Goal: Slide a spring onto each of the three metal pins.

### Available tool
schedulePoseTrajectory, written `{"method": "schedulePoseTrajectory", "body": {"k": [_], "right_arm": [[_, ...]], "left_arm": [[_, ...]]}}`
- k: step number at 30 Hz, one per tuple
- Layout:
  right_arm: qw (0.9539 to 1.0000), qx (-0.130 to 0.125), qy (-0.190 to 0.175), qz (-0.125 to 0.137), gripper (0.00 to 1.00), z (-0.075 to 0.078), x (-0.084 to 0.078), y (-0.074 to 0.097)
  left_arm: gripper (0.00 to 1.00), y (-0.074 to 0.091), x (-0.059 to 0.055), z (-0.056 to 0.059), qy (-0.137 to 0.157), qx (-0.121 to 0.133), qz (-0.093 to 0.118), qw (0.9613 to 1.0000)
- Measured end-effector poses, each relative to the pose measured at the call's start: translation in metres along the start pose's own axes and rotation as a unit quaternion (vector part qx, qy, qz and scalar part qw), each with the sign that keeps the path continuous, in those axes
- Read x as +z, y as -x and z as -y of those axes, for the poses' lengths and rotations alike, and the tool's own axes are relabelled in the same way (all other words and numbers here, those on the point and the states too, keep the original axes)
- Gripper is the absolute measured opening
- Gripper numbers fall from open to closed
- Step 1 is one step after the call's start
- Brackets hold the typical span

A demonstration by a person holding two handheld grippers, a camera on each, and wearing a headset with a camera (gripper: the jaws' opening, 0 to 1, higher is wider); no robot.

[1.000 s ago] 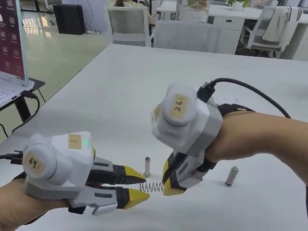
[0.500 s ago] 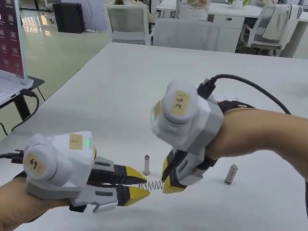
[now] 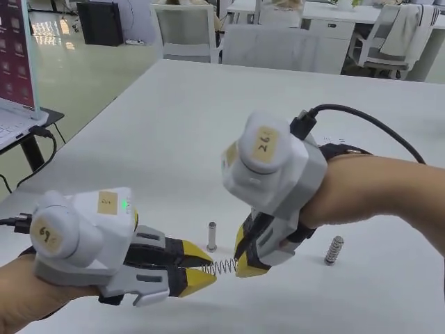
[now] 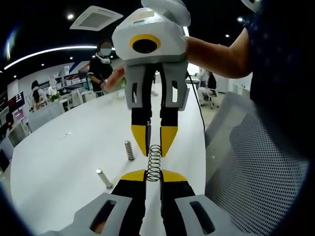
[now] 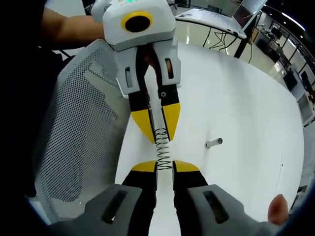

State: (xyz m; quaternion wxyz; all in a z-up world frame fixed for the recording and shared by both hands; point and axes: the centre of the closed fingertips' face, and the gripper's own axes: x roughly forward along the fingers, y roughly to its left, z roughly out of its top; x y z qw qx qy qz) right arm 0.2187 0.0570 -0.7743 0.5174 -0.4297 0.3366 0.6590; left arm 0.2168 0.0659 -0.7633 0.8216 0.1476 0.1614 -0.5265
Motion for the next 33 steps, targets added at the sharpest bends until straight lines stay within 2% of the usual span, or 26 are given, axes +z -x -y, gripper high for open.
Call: {"method": "schedulePoseTrajectory", "body": {"k": [3,15,20,33], "right_arm": [[1.0,0.001,0.0,0.001,0.14,0.0,-0.001,-0.001],[0.9999,0.006,-0.01,0.005,0.14,-0.003,-0.007,-0.008],[0.9999,0.005,-0.008,0.01,0.1,-0.002,-0.005,-0.007],[0.9998,-0.009,-0.007,0.015,0.09,-0.001,0.003,0.001]], "left_arm": [[0.02,0.001,0.002,0.0,-0.002,-0.001,0.001,1.0],[0.02,0.003,0.012,0.0,-0.001,0.0,0.019,0.9998],[0.02,0.002,0.012,0.0,-0.003,0.0,0.017,0.9999],[0.02,0.0,0.009,-0.001,0.0,0.001,0.012,0.9999]]}}
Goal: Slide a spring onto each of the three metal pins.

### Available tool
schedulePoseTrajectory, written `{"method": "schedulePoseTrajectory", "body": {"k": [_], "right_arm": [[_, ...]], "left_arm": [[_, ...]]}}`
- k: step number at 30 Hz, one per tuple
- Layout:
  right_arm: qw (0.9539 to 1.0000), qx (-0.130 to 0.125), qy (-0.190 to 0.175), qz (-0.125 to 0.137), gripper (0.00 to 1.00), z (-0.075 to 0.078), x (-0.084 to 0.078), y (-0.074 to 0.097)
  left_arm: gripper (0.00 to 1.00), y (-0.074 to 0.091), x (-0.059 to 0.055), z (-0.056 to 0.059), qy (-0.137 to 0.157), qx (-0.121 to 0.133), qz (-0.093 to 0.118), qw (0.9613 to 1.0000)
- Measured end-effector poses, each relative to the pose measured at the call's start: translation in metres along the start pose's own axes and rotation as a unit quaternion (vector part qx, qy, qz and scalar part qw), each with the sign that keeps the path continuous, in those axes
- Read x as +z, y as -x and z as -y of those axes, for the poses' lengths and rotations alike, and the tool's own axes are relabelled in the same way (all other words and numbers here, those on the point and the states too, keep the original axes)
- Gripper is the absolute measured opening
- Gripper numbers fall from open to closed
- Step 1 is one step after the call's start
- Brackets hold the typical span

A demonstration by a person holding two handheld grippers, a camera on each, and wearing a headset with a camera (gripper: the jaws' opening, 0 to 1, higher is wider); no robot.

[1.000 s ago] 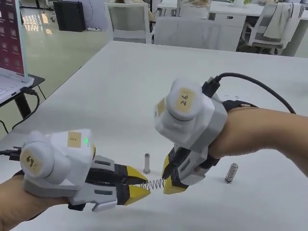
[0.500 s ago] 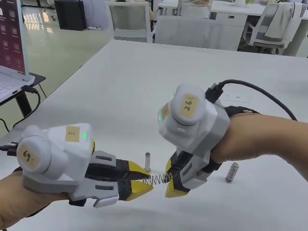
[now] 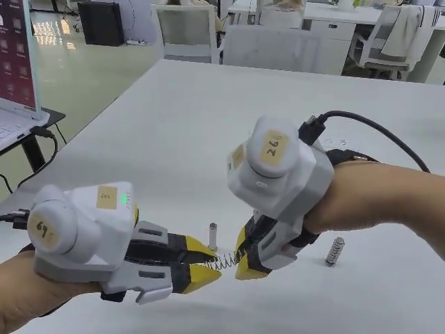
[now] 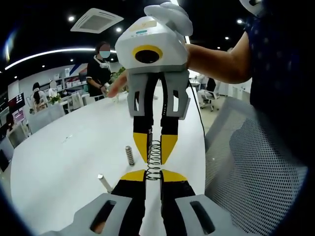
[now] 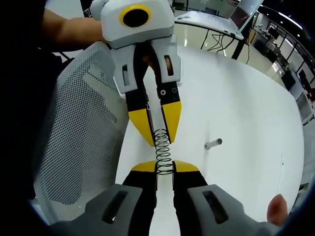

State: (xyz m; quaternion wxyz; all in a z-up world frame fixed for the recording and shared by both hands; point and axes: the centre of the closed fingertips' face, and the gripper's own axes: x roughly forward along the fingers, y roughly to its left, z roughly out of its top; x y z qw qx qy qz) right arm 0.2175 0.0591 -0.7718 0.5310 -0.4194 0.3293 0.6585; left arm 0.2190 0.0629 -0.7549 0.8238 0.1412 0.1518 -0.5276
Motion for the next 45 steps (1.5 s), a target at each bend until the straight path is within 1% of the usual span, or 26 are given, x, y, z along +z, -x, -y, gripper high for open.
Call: {"method": "schedulePoseTrajectory", "body": {"k": [7,10,11,22,29,35,45], "right_arm": [[1.0,-0.006,0.006,0.005,0.09,-0.002,0.007,0.005],[0.9998,-0.004,0.003,0.02,0.09,-0.003,0.015,0.009],[0.9998,-0.004,0.003,0.021,0.09,-0.003,0.017,0.01],[0.9995,-0.002,0.012,0.028,0.08,-0.007,0.031,0.012],[0.9995,-0.005,0.02,0.023,0.08,-0.006,0.036,0.012],[0.9995,-0.006,0.024,0.019,0.08,-0.005,0.036,0.012],[0.9994,-0.004,0.029,0.021,0.08,-0.005,0.041,0.01]], "left_arm": [[0.03,-0.001,-0.001,0.001,-0.002,-0.002,-0.004,1.0],[0.03,-0.001,-0.002,0.001,-0.001,-0.003,-0.006,1.0],[0.03,-0.002,-0.002,0.002,0.0,-0.004,-0.005,1.0],[0.03,-0.002,-0.001,0.003,0.005,-0.004,-0.003,1.0],[0.03,-0.002,0.0,0.002,0.006,-0.001,0.0,1.0],[0.03,-0.002,-0.001,0.001,0.007,0.002,0.0,1.0],[0.03,-0.001,-0.005,0.0,0.008,0.003,-0.003,1.0]]}}
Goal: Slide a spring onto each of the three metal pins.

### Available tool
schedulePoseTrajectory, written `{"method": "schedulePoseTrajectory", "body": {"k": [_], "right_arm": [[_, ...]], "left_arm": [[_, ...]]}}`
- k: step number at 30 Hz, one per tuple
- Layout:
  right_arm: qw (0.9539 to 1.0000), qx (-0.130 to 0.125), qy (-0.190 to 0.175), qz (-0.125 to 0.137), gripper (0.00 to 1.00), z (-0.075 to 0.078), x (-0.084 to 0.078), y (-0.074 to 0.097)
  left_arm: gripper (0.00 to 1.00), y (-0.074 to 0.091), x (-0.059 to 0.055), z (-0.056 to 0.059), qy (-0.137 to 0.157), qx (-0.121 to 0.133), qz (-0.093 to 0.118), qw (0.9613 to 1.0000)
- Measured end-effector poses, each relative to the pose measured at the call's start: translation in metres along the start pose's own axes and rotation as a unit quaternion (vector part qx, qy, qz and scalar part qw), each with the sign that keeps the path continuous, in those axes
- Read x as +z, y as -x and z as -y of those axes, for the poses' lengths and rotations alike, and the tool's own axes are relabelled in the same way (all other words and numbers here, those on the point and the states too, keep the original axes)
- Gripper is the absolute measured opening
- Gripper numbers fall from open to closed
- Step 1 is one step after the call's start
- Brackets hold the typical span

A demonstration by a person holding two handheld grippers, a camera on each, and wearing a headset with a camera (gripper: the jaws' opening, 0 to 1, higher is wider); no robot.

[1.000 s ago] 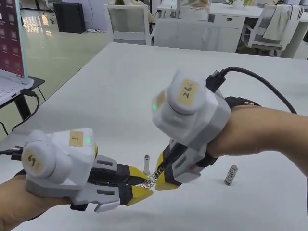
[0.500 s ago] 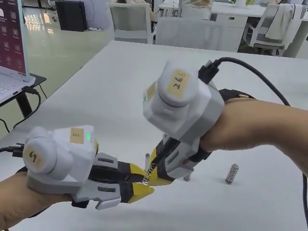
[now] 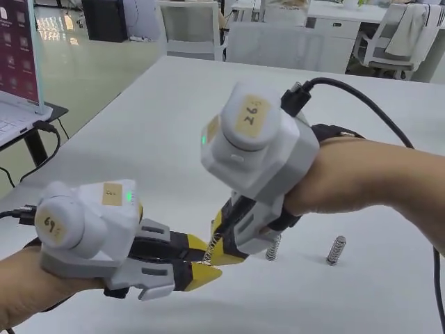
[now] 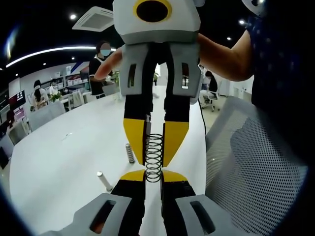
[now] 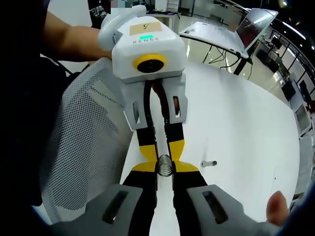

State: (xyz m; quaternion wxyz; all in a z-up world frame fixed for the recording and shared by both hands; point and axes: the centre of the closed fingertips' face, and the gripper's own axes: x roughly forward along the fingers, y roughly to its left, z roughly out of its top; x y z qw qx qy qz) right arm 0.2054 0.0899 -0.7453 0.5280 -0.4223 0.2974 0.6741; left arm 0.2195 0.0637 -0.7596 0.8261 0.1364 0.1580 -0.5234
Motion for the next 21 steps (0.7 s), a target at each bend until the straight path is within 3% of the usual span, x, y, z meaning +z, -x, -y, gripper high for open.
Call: {"method": "schedulePoseTrajectory", "body": {"k": [11,21], "right_arm": [[1.0,-0.002,0.002,-0.009,0.08,0.003,-0.0023,-0.0002],[0.9998,-0.006,-0.001,-0.016,0.08,0.0068,-0.0077,0.0014]], "left_arm": [[0.06,0.0008,-0.0015,-0.0014,0.005,0.003,0.0,1.0],[0.16,0.0072,-0.0068,-0.0065,0.021,0.015,-0.001,0.9997]]}}
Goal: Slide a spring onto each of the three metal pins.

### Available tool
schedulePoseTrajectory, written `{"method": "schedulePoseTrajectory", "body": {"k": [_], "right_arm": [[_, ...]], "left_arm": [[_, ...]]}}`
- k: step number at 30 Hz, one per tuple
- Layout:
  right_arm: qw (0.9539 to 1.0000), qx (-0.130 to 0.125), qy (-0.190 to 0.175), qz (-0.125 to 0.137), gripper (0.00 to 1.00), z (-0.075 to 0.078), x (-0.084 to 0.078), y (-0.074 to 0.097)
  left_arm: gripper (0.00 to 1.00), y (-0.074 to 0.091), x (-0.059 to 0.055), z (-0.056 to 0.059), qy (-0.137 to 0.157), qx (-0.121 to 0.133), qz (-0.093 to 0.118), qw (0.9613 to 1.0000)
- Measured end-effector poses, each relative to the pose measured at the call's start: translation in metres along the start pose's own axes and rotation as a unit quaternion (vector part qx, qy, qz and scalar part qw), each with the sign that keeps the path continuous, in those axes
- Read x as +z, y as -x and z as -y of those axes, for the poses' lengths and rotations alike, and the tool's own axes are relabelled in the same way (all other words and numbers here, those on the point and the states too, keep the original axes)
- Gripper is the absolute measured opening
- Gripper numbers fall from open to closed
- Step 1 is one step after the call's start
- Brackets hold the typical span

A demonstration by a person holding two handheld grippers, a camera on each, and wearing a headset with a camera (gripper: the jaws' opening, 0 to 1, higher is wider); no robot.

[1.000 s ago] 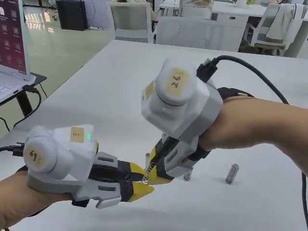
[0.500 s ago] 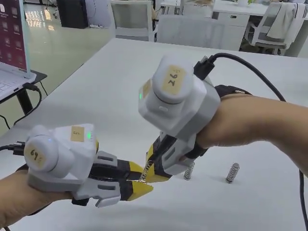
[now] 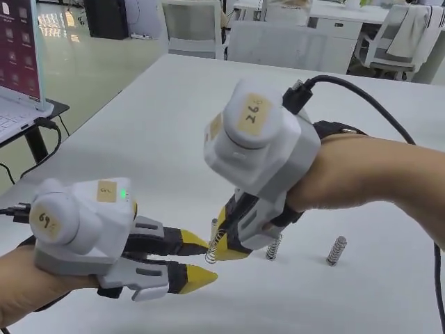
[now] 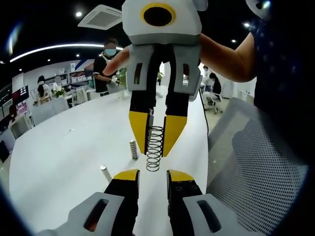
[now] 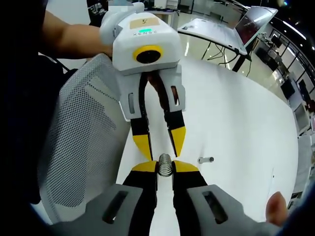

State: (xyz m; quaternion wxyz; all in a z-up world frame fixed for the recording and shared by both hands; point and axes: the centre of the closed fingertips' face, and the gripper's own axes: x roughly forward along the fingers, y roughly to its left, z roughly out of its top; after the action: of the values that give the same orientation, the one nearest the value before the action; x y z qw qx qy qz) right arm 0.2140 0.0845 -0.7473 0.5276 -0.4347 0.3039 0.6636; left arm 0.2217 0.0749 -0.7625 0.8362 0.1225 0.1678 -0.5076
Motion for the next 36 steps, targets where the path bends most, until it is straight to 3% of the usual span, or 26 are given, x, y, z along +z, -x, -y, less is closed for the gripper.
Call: {"method": "schedulePoseTrajectory", "body": {"k": [23,36], "right_arm": [[0.9998,-0.002,-0.012,-0.018,0.08,0.01,-0.013,0.001],[0.9993,-0.01,-0.016,-0.032,0.08,0.029,-0.019,0.002]], "left_arm": [[0.38,0.013,-0.013,-0.018,0.034,0.054,0.001,0.998],[0.46,0.018,-0.023,-0.027,0.05,0.078,0.002,0.9957]]}}
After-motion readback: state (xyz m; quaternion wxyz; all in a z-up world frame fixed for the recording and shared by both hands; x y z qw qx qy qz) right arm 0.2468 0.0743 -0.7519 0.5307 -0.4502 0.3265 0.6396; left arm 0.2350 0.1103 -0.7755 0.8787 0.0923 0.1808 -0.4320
